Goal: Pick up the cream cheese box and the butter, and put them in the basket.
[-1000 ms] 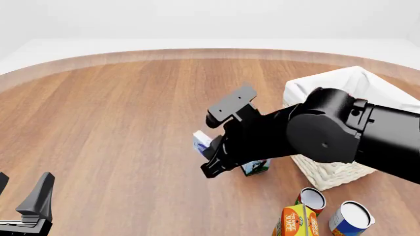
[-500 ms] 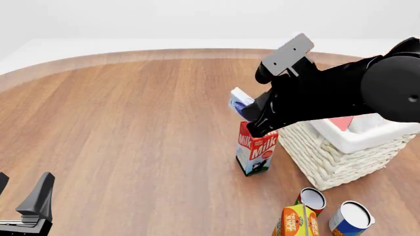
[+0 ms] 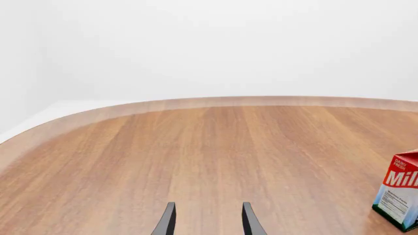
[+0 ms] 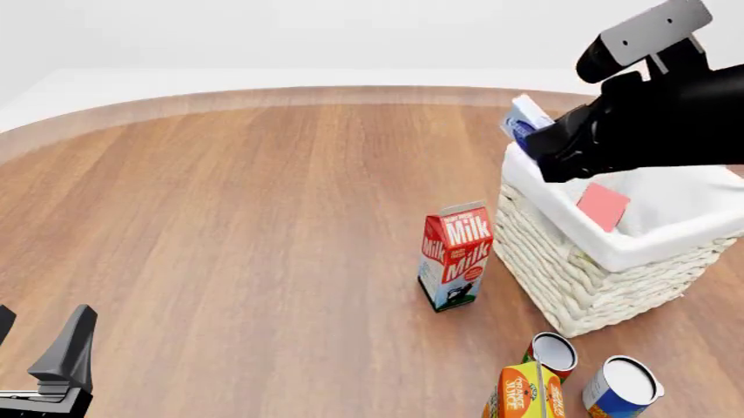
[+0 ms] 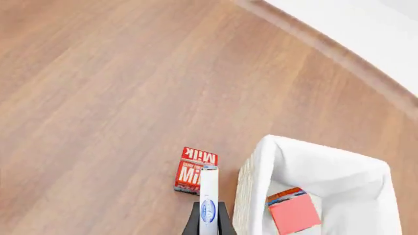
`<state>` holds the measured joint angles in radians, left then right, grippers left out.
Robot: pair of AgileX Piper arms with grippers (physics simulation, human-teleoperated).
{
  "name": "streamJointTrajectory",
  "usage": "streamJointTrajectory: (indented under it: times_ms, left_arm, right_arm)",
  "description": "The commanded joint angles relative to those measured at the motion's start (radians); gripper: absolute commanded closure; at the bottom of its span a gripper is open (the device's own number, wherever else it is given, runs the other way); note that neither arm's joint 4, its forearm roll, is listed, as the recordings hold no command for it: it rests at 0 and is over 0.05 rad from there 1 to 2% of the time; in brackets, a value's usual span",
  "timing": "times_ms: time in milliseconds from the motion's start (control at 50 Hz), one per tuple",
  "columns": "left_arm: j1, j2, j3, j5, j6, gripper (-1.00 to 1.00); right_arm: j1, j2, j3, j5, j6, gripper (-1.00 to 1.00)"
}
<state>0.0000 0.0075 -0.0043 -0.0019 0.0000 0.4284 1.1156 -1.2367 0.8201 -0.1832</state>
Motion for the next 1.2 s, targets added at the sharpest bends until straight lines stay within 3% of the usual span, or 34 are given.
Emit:
streamJointTrajectory:
  times_ms: [20,300,820,1200]
  left_arm:
    - [0.000,0.000,0.000,0.000,0.000,-1.00]
    - [0.000,0.000,0.000,0.000,0.000,-1.00]
    - [0.000,0.000,0.000,0.000,0.000,-1.00]
    - [0.000,0.000,0.000,0.000,0.000,-1.00]
  right_arm:
    - [-0.116,-0.049,0.017,-0.015,0.034,1.00]
    - [-0.219,-0.047,0.051,-0.065,0.075,1.00]
    - [-0.326,-0.092,0.069,-0.053,0.096,1.00]
    - [-0.401,-0.068,0.096,-0.110,0.120,1.00]
